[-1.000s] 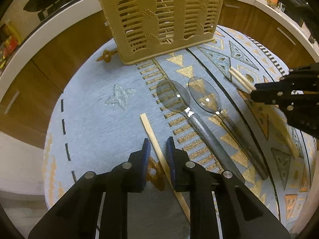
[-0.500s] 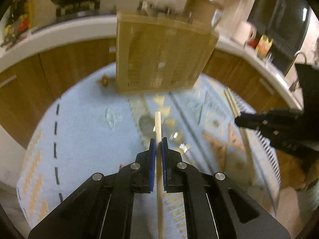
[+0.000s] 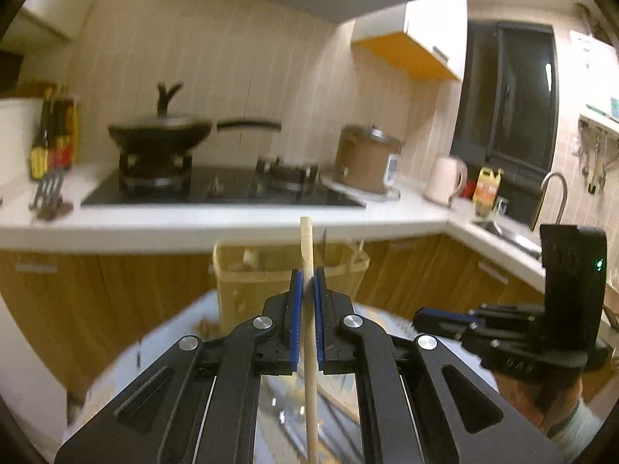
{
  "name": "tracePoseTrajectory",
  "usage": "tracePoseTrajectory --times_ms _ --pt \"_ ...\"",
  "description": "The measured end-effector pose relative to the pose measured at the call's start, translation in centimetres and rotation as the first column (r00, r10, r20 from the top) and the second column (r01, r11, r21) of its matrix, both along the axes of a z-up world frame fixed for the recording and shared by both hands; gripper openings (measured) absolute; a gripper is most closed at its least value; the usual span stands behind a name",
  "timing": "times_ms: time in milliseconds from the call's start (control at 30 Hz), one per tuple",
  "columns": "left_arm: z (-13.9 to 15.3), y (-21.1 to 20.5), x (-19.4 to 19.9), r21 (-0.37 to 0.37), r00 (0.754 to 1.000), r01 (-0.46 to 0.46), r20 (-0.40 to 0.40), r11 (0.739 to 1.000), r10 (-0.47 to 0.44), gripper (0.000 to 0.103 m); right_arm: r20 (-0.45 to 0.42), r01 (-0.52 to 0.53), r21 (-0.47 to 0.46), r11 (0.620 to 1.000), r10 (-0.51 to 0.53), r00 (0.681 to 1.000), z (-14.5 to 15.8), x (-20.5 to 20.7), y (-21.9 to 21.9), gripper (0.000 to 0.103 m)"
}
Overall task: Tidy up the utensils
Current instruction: 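Lift the chopsticks in both grippers up over the tan caddy, then lower the chopsticks into the caddy and open both grippers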
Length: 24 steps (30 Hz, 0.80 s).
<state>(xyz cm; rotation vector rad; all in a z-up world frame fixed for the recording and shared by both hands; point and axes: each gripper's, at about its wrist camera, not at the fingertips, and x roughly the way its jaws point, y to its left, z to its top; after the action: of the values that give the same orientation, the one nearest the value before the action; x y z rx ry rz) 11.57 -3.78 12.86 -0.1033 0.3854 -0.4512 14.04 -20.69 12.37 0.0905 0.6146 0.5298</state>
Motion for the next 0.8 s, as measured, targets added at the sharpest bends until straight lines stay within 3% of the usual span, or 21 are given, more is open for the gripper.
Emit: tracePoseTrajectory --times_ms 100,267,333,433,600,700,800 --pt "1.1 0.0 0.1 -0.004 1.0 0.005 0.03 1.0 -0.005 0.004 -0.038 -0.017 -0.025 1.0 0.016 0.999 0.1 1.3 0.3 0.003" --pt "0.0 1.0 0.3 0.012 1.0 -0.006 0.005 1.0 0.006 0.004 -0.257 -0.04 -0.137 0.99 0.004 0.966 -4.1 4.1 0.9 0.007" --pt "-0.9 1.8 1.1 -0.006 1.0 -0.009 -0.029 1.0 0.008 0.004 -0.358 -0.063 -0.2 0.978 -0.013 0.934 -6.6 5.3 1.7 0.007" --pt "-2.1 2.9 1.9 -0.04 0.998 -0.009 -0.07 0.999 0.006 0.004 -0.494 -0.111 -0.191 0.975 0.002 0.869 -9.8 7.1 2.7 0.007" --pt "-2.7 4.2 2.2 -0.052 0.997 -0.002 -0.082 0.999 -0.002 0.004 -0.574 -0.149 -0.214 0.965 -0.001 0.819 -12.1 9.1 4.0 0.007" --pt "-3.1 4.6 2.3 -0.044 0.996 0.0 -0.088 0.999 -0.004 0.004 -0.574 -0.168 -0.228 0.959 0.006 0.819 -12.3 9.0 4.7 0.008" --pt "-3.7 5.0 2.7 -0.051 0.995 0.006 -0.102 0.999 -0.011 0.004 -0.579 -0.185 -0.248 0.951 0.007 0.816 -12.8 8.9 5.5 0.015"
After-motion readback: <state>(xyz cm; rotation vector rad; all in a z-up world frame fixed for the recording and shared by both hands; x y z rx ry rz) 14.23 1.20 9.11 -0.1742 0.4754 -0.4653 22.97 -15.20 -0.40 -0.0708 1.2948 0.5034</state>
